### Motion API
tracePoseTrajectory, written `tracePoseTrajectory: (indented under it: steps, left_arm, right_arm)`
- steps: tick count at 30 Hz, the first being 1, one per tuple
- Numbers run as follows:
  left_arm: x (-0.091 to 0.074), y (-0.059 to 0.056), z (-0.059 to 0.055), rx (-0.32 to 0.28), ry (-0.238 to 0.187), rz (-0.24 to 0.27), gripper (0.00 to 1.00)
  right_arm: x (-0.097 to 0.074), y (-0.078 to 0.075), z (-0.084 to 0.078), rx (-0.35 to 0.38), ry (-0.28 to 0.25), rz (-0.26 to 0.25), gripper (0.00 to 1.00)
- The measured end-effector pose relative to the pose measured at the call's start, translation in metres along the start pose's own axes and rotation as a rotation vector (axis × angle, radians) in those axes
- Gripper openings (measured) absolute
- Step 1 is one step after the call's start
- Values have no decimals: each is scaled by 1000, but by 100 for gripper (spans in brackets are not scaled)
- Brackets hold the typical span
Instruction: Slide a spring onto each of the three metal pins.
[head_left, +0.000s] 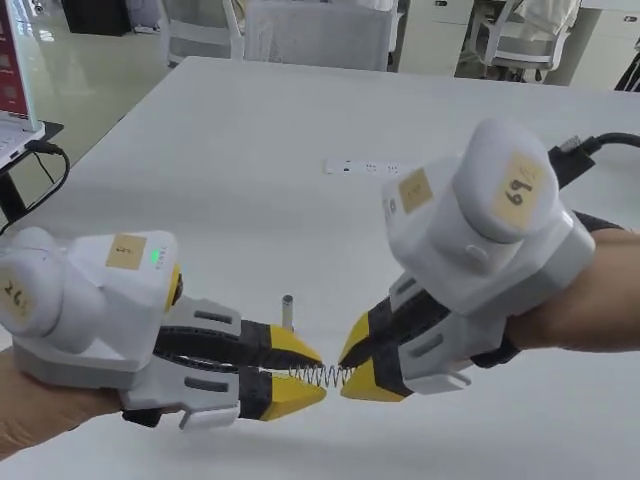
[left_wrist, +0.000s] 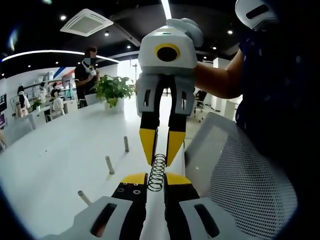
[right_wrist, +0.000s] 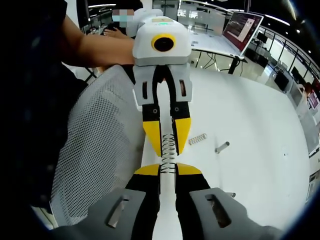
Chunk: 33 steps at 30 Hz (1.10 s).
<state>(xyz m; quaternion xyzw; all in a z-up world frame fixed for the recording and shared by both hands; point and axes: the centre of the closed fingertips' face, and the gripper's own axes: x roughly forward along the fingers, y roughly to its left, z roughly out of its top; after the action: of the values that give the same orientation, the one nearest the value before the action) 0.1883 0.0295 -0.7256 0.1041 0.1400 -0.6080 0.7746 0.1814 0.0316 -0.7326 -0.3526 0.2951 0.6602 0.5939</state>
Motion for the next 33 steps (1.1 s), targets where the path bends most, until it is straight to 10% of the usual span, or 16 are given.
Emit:
tracePoseTrajectory:
  steps: [33]
  left_arm:
    - [2, -9, 7, 31, -17, -30, 3]
  right_arm:
    - [0, 5, 3, 10, -27, -4, 8]
